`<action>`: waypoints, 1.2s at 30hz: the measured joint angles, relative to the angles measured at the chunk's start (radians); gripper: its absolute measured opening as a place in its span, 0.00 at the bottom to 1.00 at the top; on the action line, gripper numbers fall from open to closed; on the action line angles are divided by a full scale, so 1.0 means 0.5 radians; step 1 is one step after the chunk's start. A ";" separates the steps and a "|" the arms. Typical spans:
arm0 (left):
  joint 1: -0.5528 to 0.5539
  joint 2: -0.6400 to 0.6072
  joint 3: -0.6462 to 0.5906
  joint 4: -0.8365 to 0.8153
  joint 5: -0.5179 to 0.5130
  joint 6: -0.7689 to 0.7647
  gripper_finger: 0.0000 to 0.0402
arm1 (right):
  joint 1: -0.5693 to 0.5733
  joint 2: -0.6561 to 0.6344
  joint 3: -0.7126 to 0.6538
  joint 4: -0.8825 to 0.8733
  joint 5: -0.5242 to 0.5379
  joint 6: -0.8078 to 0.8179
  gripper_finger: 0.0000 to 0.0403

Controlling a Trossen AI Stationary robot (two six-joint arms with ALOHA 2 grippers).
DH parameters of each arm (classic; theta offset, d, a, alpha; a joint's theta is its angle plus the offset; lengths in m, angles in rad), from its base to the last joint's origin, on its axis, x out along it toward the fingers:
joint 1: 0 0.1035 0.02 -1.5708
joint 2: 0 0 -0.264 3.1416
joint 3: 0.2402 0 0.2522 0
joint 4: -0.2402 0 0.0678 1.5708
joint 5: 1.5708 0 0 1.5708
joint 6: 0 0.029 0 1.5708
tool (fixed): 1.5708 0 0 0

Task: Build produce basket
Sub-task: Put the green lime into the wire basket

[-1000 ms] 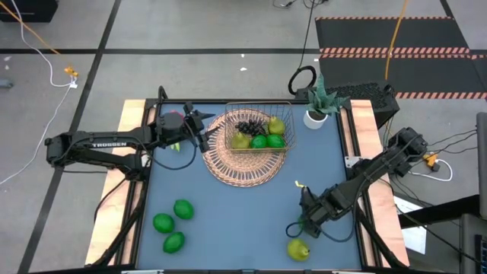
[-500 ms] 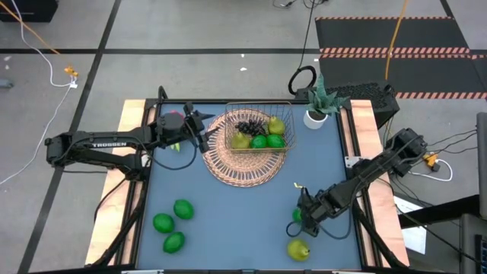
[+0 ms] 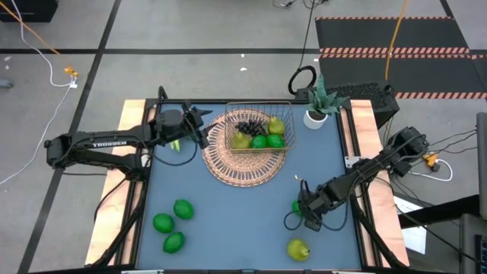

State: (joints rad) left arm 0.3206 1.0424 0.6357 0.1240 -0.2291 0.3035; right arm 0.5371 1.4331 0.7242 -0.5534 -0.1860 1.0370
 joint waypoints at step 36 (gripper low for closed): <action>0.002 0.000 0.000 -0.030 0.001 -0.035 0.58 | -0.507 -0.577 0.003 0.344 0.825 -0.966 0.84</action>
State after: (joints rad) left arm 0.3214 1.0424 0.6357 0.1092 -0.2287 0.2860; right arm 0.2837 1.1448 0.7258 -0.3813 0.2266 0.5539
